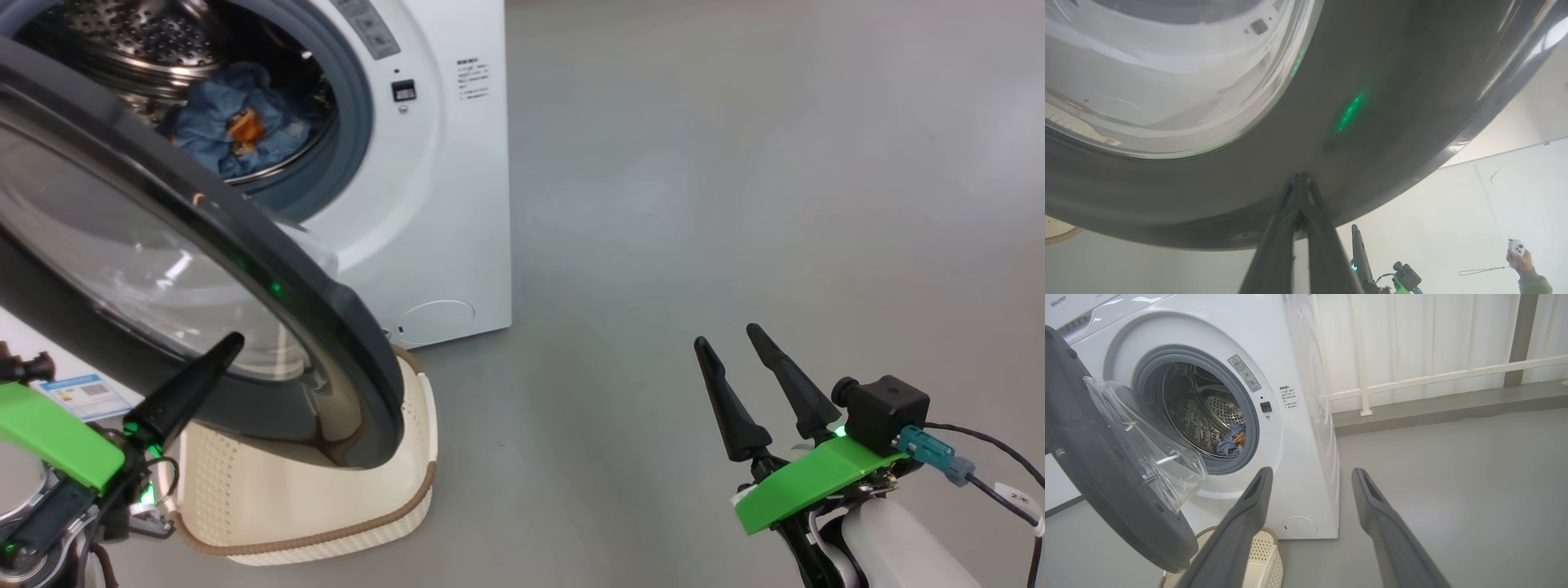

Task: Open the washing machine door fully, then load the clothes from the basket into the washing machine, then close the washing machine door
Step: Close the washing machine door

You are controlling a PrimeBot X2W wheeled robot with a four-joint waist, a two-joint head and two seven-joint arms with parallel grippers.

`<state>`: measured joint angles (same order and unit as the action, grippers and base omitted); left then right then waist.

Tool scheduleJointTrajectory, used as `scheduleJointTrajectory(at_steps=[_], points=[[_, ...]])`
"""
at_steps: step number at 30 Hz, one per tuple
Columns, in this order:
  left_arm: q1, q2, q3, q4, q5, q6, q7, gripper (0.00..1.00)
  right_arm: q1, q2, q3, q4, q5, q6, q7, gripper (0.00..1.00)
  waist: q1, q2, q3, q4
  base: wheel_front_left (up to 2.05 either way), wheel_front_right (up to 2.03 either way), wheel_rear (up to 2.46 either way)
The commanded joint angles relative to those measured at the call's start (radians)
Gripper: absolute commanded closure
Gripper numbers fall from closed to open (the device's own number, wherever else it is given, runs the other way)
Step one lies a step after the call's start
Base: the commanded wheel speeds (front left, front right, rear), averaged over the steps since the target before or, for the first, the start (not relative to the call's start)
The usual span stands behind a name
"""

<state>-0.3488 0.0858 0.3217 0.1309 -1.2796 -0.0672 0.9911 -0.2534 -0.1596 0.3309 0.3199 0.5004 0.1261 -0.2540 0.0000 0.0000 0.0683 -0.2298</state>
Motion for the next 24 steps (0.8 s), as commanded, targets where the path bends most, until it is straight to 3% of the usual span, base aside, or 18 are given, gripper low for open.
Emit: scheduleJointTrajectory(at_steps=[1,3,5,11,13,22,24], points=[[-0.013,0.041,0.030,-0.037,0.013,-0.011,-0.008,0.80,-0.001,-0.005,0.018,-0.019,-0.003,0.005,-0.008,0.00,0.0000,0.0000,-0.006,0.013,0.00,0.00,0.00],[-0.005,0.042,0.030,-0.049,0.023,-0.022,-0.023,0.53,0.000,-0.007,0.015,-0.020,-0.002,0.005,-0.008,0.00,0.0000,0.0000,-0.008,0.023,0.00,0.00,0.00],[0.004,0.044,0.030,-0.068,0.038,-0.033,-0.043,0.00,0.000,-0.008,0.010,-0.021,-0.002,0.005,-0.008,0.00,0.0000,0.0000,-0.009,0.031,0.00,0.00,0.00],[0.045,0.077,0.006,-0.141,0.171,-0.061,-0.199,0.00,-0.003,-0.009,-0.005,-0.026,-0.004,0.005,-0.008,0.00,0.0000,0.0000,-0.001,0.047,0.00,0.00,0.00],[0.062,0.078,-0.007,-0.171,0.221,-0.063,-0.328,0.00,-0.005,-0.009,-0.010,-0.031,-0.005,0.005,-0.008,0.00,0.0000,0.0000,0.005,0.052,0.00,0.00,0.00],[0.183,0.200,-0.239,-0.185,0.471,-0.063,-0.833,0.00,-0.007,-0.009,-0.018,-0.037,-0.007,0.005,-0.008,0.00,0.0000,0.0000,0.008,0.050,0.00,0.00,0.00],[0.195,0.214,-0.263,-0.175,0.492,-0.063,-0.883,0.00,-0.007,-0.010,-0.018,-0.037,-0.007,0.005,-0.008,0.00,0.0000,0.0000,0.007,0.048,0.00,0.00,0.00]])
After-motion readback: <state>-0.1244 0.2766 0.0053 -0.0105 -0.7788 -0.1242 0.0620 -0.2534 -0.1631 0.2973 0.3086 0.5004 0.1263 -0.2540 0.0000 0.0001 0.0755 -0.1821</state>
